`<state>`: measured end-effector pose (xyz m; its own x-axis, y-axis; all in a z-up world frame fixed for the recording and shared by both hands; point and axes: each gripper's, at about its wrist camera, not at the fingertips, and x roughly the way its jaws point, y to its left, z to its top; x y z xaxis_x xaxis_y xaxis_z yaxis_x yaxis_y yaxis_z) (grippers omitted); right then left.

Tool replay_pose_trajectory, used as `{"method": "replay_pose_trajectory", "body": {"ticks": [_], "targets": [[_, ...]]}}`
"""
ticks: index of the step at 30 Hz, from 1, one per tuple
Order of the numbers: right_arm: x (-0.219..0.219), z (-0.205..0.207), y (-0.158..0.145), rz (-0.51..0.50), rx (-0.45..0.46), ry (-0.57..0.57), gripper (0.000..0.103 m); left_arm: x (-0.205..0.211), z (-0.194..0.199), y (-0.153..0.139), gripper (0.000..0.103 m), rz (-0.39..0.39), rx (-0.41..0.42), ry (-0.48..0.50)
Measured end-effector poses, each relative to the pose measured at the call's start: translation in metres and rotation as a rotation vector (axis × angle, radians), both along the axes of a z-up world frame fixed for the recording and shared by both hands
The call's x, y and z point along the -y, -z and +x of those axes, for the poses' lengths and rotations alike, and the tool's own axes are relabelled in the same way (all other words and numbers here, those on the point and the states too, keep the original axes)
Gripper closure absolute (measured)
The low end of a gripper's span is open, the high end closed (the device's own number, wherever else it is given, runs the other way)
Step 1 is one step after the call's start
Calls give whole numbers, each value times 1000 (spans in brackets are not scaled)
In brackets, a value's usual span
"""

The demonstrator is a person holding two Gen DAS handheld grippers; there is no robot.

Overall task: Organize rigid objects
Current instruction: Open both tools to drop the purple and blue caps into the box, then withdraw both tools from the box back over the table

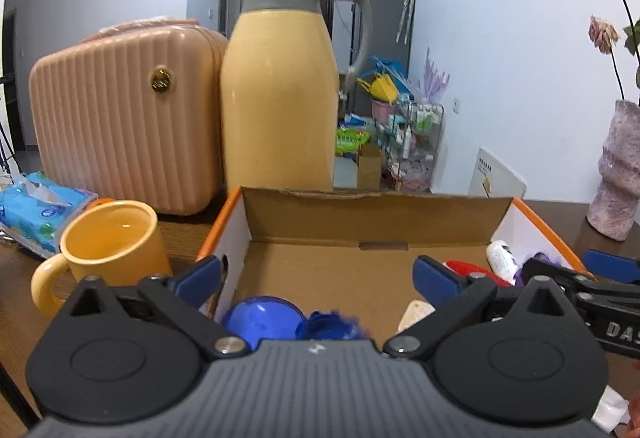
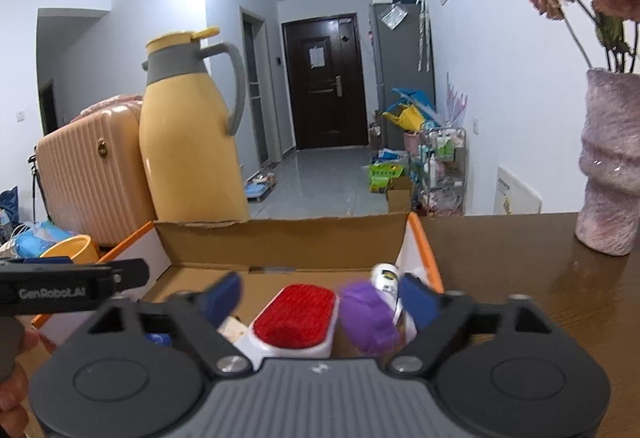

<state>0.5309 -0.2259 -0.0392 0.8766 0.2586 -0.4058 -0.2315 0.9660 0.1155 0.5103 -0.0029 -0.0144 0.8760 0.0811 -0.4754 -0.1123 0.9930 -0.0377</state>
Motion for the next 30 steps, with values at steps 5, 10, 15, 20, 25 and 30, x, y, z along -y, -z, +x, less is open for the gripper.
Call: {"method": "replay_pose_trajectory", "body": {"ticks": [5,10,15,20,25,30], "targets": [[4,-2,-1,1,9,29,0,-7,-1,-1,0,-23,0,-18],[4,-2,0,-6,5,32,0,-11,2,2,0,-26,-15,-40],[3,-3,-1,-14,5,25,0,-12,3,3,0,-30,-24,-43],[2,-4,-1,-20,8,25,0,-12,3,1,0,-32,-20,-41],[2,-10,-4,-16,23,33,0,-12,-1,-1,0,-28,0,-50],[6,-27,-5,-13,63,45,0,-16,-12,-5,0,-55,40,-70]]}}
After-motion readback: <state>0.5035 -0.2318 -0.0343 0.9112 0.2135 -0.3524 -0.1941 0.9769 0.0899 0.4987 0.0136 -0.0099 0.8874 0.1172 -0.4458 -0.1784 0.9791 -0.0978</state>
